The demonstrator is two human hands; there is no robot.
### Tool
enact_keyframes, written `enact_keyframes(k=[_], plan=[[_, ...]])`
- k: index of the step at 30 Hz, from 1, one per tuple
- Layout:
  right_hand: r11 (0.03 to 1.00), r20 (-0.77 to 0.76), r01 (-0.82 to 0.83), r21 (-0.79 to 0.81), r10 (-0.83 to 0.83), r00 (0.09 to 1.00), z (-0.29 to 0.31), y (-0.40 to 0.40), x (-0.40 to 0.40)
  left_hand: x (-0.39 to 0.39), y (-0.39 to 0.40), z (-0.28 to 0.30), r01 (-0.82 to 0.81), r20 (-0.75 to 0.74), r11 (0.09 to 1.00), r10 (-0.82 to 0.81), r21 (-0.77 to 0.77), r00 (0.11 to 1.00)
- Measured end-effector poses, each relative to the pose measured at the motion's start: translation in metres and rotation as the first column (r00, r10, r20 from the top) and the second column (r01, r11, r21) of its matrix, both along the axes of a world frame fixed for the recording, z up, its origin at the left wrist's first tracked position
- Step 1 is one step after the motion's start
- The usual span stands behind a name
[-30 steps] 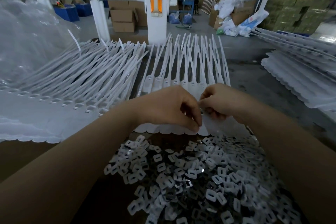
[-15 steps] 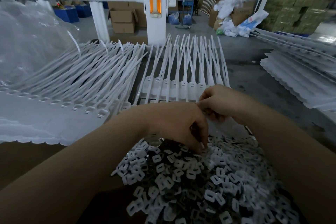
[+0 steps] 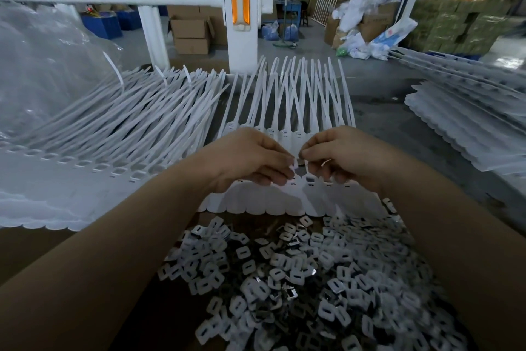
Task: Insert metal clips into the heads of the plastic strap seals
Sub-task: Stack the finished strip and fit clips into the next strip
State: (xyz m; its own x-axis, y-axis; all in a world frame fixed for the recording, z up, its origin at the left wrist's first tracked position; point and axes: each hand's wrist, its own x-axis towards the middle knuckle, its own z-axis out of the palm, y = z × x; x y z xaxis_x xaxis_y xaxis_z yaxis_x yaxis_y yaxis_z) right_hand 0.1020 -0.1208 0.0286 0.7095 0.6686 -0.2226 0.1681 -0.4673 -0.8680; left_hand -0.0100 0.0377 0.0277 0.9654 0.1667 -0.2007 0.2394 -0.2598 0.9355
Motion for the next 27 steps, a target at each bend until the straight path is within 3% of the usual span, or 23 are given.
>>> enact_keyframes(k=[4, 9, 14, 21, 23, 27], plan=[[0.999, -0.054, -0.017, 0.039, 0.019, 0.998, 0.002, -0.001, -0.001, -0.001, 0.004, 0.000, -0.095, 0.011, 0.972, 0.100, -0.214, 0.995], [0.996, -0.070, -0.043, 0.080, 0.049, 0.996, 0.001, -0.002, 0.000, 0.001, 0.002, -0.003, -0.099, 0.037, 0.962, 0.112, -0.254, 0.993], [0.995, -0.011, -0.063, 0.080, 0.064, 0.998, -0.002, -0.001, -0.001, 0.003, 0.000, -0.008, -0.107, 0.081, 0.986, 0.118, -0.132, 0.990], [0.997, 0.018, -0.078, 0.030, 0.077, 0.997, -0.002, -0.001, -0.002, 0.005, -0.003, -0.005, -0.105, 0.155, 0.978, 0.078, 0.178, 0.985], [0.998, 0.021, -0.007, 0.058, 0.005, 1.000, -0.004, 0.001, -0.001, 0.007, -0.004, -0.005, -0.113, 0.147, 0.977, 0.087, 0.179, 0.985], [0.976, 0.190, 0.212, 0.047, -0.217, 0.957, -0.011, 0.002, 0.006, 0.013, -0.011, -0.008, -0.119, 0.124, 0.979, 0.099, 0.164, 0.987]])
